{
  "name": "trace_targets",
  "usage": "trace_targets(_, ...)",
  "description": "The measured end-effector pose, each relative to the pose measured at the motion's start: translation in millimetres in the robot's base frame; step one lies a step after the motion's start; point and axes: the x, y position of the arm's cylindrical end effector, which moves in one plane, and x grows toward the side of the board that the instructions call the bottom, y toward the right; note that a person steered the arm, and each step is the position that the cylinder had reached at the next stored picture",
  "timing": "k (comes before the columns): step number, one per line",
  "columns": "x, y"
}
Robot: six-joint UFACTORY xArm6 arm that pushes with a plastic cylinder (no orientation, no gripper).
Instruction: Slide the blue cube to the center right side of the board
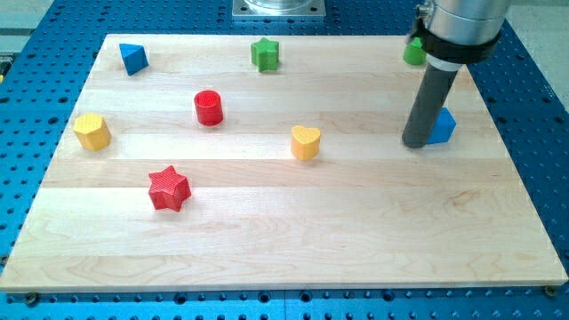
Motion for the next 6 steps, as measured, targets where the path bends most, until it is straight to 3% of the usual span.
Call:
trace_targets(1,-29.8,-4.7)
trace_targets(2,-29.9,18.9)
trace_targets(4,7.0,18.4)
trace_targets(6,-105.3,-176.6)
